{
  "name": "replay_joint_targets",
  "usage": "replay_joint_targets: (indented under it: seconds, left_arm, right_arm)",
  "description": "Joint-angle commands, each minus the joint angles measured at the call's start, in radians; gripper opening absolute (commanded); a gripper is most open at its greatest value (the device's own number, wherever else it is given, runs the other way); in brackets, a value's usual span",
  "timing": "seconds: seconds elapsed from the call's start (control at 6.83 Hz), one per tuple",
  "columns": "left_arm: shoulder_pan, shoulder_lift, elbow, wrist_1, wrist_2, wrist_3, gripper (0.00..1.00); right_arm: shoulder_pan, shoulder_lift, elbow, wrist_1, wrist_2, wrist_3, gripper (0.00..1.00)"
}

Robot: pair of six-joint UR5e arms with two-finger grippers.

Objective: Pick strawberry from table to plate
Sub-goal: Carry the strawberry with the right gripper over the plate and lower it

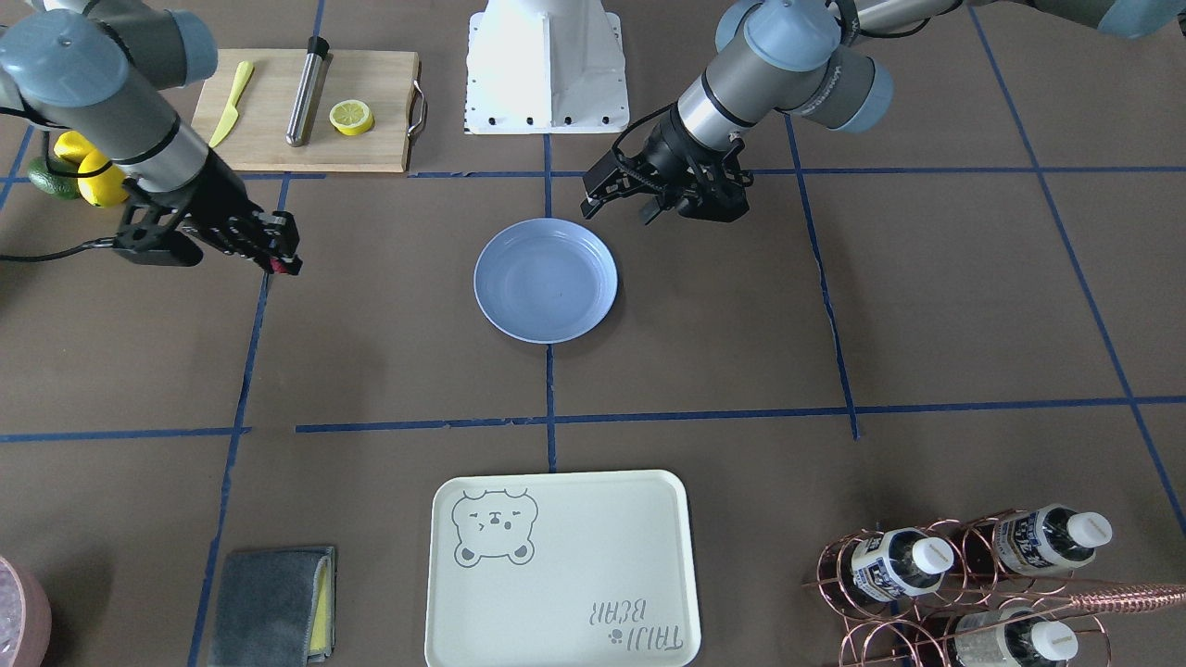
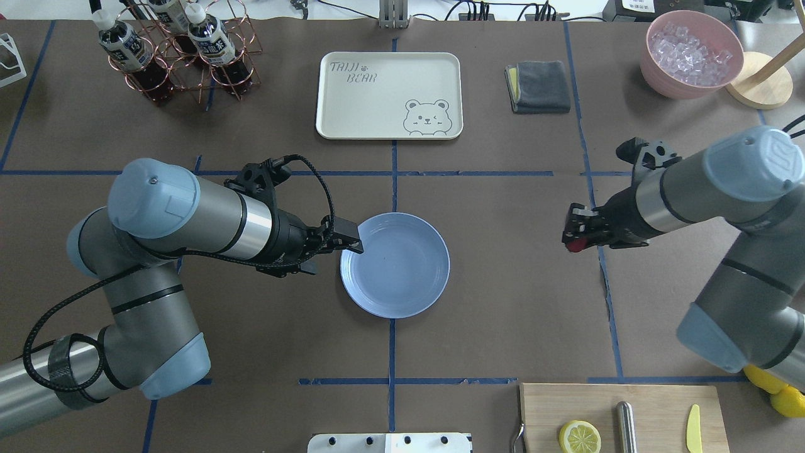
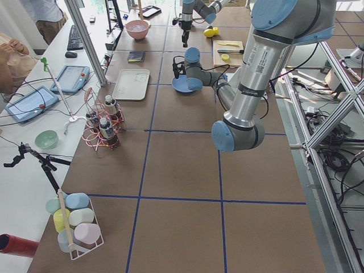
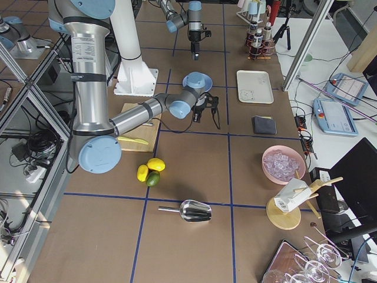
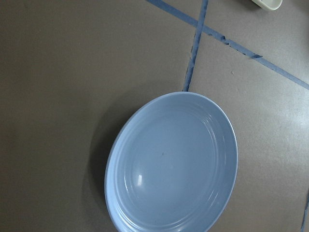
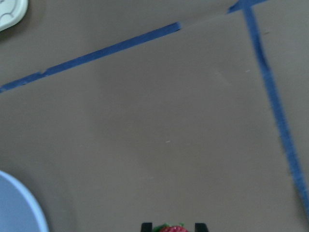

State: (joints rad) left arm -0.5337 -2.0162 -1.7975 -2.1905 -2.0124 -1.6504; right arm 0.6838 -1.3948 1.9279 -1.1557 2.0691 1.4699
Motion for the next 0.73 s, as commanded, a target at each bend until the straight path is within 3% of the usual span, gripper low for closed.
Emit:
replay_joint_targets:
  seconds: [0.0,0.15,0.59]
  left_arm:
    - [-0.005,-0.001,-0.003,0.000,0.001,0.000,1.00]
    - [-0.008,-0.001,-0.012,0.000,0.000,0.000,1.00]
    - [-0.009,-0.003,-0.017,0.000,0.000,0.000,1.00]
  right_arm:
    - [-0.142,0.273,-0.080,-0.117,-0.137,0.227,0.00]
    - [-0.183,0.384,-0.174,-0.148,-0.197,0.289,0.00]
    - [-0.246,0.534,-0.386,-0.139,-0.303,0.348,0.00]
